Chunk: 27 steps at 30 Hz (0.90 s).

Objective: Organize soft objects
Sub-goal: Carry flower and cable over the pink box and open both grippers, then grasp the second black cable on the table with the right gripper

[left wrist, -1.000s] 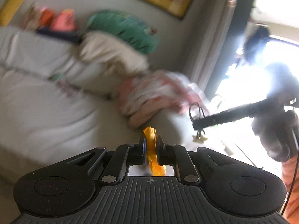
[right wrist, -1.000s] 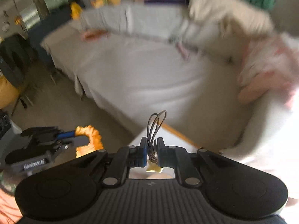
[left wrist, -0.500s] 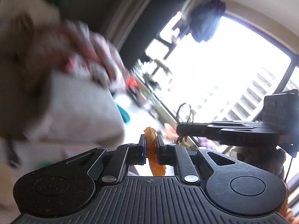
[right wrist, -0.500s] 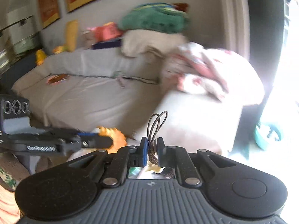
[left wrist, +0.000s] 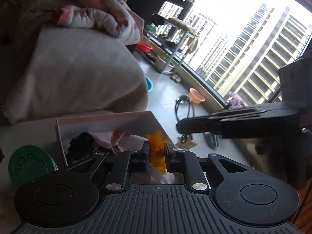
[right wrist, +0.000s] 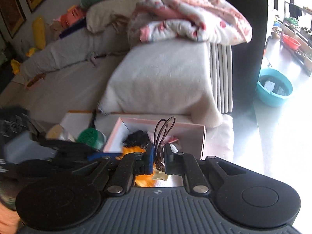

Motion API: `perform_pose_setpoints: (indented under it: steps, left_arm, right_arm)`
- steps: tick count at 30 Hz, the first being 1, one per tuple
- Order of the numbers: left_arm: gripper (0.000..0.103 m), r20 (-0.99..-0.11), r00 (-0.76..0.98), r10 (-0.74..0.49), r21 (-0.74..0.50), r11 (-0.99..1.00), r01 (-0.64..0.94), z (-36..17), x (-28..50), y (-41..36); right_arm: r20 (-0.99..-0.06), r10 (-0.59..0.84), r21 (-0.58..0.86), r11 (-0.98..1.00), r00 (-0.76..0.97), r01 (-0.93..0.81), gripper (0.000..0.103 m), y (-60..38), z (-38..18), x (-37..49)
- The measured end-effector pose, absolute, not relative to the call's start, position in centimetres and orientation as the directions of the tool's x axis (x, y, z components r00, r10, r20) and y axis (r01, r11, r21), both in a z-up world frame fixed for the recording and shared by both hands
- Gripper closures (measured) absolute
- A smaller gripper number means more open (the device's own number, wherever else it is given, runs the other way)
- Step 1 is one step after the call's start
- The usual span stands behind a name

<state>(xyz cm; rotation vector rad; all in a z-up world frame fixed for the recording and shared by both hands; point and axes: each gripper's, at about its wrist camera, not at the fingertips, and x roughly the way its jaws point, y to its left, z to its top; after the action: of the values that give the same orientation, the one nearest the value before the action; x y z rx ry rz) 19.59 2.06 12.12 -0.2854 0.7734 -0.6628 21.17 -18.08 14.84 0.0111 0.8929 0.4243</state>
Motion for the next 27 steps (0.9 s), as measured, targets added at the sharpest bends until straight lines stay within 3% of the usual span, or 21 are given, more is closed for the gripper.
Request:
perform_pose_setpoints:
  steps: [3, 5, 10, 14, 17, 21, 24, 27]
  left_arm:
    - [0.086, -0.507, 0.538, -0.673, -0.518, 0.737, 0.433, 13.2, 19.4, 4.5]
    - [0.086, -0.553, 0.507, -0.661, -0.531, 0.748, 0.397, 13.0, 19.8, 5.2]
    - [0.085, -0.671, 0.431, -0.604, -0.510, 0.797, 0.324, 9.5, 20.1, 5.1]
    - [0.049, -0.728, 0.352, -0.588, -0.485, 0.805, 0.341, 7.1, 20.2, 3.9]
    - [0.046, -0.752, 0.360, -0.552, -0.428, 0.824, 0.371, 6.4, 19.9, 2.7]
    - [0.052, -0.631, 0.604, -0.486, -0.338, 0.874, 0.351, 8.5, 19.6, 2.6]
    - [0.052, -0.498, 0.665, -0.556, -0.497, 0.812, 0.307, 10.0, 19.9, 5.0]
    - [0.052, -0.461, 0.665, -0.588, -0.559, 0.774, 0.297, 11.3, 19.7, 6.6]
  right_arm:
    - [-0.763, 0.377, 0.209, 0.912, 0.525, -0.352, 0.093, -17.3, 13.3, 22.2]
    - [-0.765, 0.389, 0.221, 0.907, 0.513, -0.358, 0.092, -16.9, 12.7, 22.7]
    - [-0.756, 0.350, 0.182, 0.924, 0.553, -0.336, 0.072, -16.5, 13.5, 22.9]
    - [-0.755, 0.327, 0.153, 0.931, 0.569, -0.333, 0.070, -16.6, 14.2, 22.3]
    - [-0.759, 0.307, 0.125, 0.934, 0.574, -0.334, 0.068, -16.5, 14.3, 21.6]
    - [-0.752, 0.270, 0.073, 0.941, 0.601, -0.332, 0.068, -16.5, 14.1, 20.6]
    - [-0.731, 0.244, 0.038, 0.947, 0.637, -0.320, 0.068, -16.9, 14.1, 19.7]
    - [-0.697, 0.219, -0.011, 0.949, 0.683, -0.316, 0.066, -17.4, 14.5, 18.5]
